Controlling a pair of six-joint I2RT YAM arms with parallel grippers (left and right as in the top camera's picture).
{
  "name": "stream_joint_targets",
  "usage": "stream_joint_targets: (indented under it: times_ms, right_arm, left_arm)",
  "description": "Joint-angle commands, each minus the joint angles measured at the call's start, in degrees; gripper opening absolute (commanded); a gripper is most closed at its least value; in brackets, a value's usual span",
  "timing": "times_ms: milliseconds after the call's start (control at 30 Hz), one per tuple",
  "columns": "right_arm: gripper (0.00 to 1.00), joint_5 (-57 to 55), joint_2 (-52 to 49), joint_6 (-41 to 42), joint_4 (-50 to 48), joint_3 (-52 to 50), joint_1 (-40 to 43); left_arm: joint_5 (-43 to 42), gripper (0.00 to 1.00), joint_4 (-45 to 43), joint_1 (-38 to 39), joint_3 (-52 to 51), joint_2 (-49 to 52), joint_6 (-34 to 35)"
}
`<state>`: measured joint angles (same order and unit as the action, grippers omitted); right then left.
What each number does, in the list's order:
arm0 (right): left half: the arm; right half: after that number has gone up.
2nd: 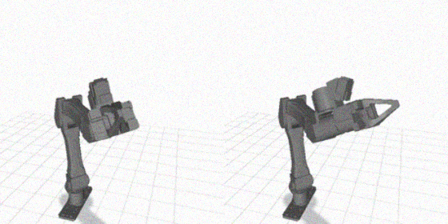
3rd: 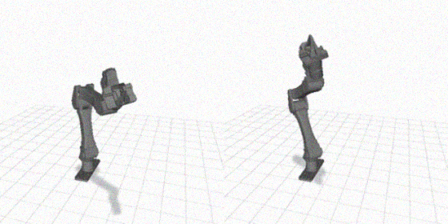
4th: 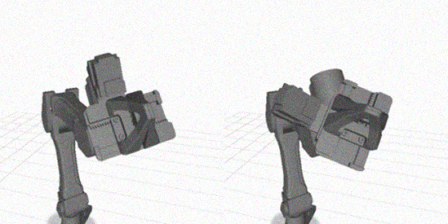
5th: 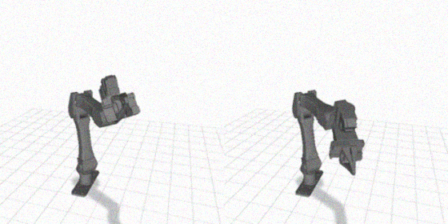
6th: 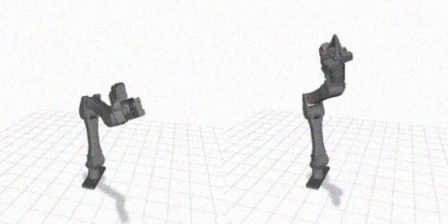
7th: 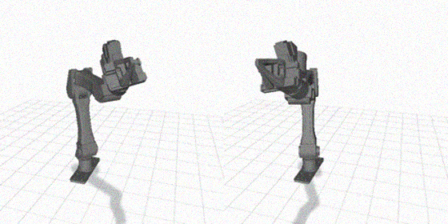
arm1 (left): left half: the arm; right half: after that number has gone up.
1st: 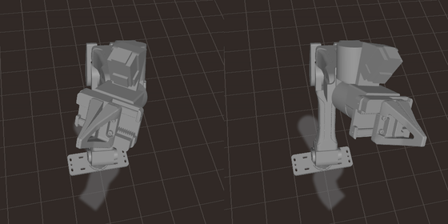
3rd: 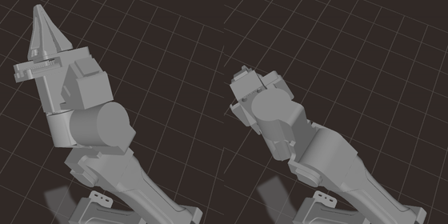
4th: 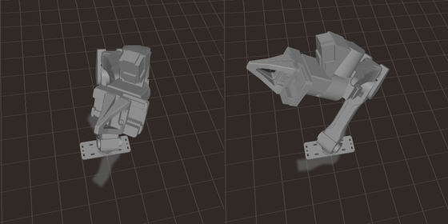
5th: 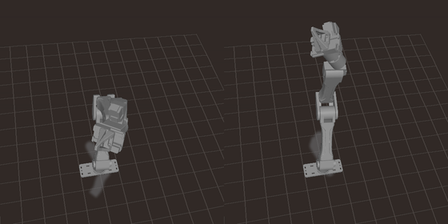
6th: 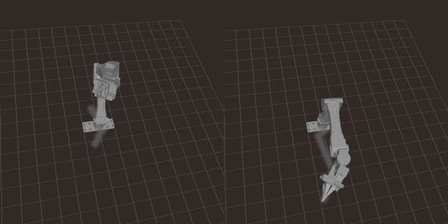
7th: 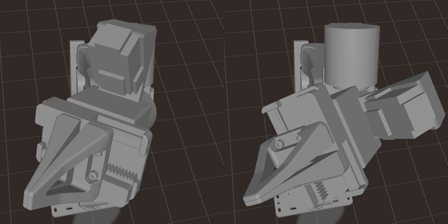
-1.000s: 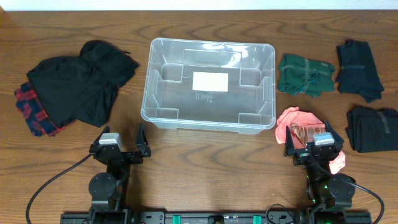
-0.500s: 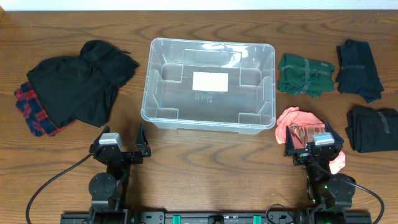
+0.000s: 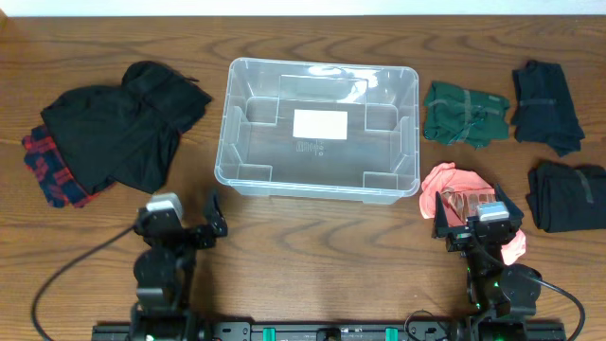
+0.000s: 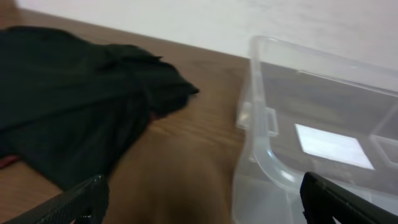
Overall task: Pack container
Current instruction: 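Move the left gripper toward the black clothing pile on the left, then lower the left gripper and grasp the black garment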
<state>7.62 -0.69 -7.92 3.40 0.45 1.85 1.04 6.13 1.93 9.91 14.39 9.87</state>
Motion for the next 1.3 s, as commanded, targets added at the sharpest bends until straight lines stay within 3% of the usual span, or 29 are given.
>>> stream_joint_targets:
  times_ms: [0, 267, 467, 800, 867, 1033, 1267]
  right_arm:
    - [0.99, -0.5, 0.3, 0.6, 0.2, -0.1, -0.4]
    - [0.99, -0.5, 0.3, 0.6, 0.2, -0.1, -0.4]
    - [0.99, -0.5, 0.3, 0.6, 0.2, -0.1, -0.4]
    - [0.99, -0.5, 0.3, 0.6, 0.2, -0.1, -0.4]
    - [0.99, -0.5, 0.3, 0.6, 0.2, -0.1, -0.4]
    - [0.99, -0.5, 0.3, 0.6, 0.2, -0.1, -0.4]
    - [0.99, -0.5, 0.3, 0.6, 0.2, -0.1, -0.4]
  left_arm:
    - [6.1, 0.98, 2.6, -0.3, 11.3, 9.3, 1.4]
    - [7.7, 0.98, 24.3, -2.0, 42.1, 38.0, 1.4]
    - [5.2, 0.98, 37.9, -2.6, 61.3, 52.2, 0.9]
    - [4.1, 0.98, 39.7, -3.5, 62.8, 57.0, 0.6]
    - [4.1, 0.98, 40.2, -5.6, 62.8, 57.7, 3.5]
    - [2.9, 0.98, 43.6, -14.9, 62.8, 60.2, 10.3]
    - [-12.7, 0.98, 43.9, -30.6, 62.7, 64.3, 9.1]
